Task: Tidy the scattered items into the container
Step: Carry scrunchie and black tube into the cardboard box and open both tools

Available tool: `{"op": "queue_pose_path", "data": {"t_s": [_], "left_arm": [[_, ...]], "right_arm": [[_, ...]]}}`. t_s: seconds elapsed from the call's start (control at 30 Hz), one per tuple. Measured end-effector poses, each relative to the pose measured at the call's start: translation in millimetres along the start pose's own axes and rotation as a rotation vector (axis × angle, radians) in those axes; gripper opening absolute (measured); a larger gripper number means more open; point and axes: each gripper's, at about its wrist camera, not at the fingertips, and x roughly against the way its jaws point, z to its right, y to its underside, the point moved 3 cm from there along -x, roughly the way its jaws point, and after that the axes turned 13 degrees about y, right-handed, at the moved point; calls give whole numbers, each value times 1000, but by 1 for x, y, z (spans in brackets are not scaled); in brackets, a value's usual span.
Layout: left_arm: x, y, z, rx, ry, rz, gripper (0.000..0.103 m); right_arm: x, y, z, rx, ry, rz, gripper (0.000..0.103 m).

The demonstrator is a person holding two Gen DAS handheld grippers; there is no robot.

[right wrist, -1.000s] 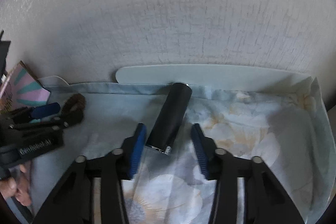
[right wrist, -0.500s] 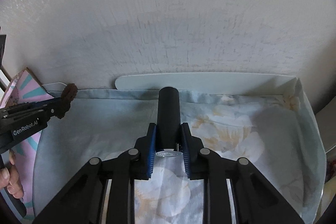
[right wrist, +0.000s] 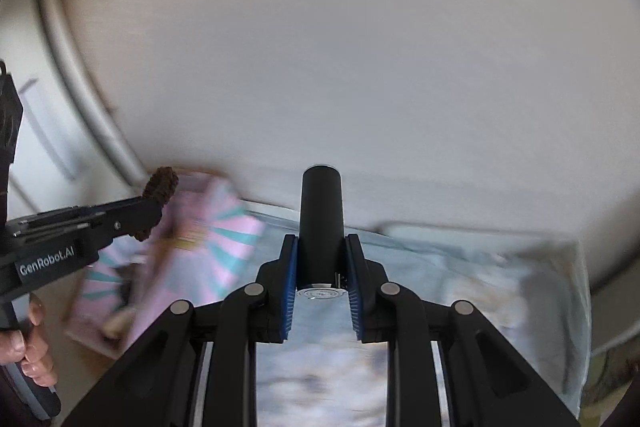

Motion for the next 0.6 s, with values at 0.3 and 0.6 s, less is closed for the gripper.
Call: {"op": "queue_pose_path", "data": {"t_s": [0.3,0.6], "left_arm": [[23,47,-83,151,-123,-32,14],[-6,77,-94,180,-100,-93,14]], "right_arm": [[3,-6,-108,135,-177,-31,21],[-27,22,-164,189,-209,-148,21]]}}
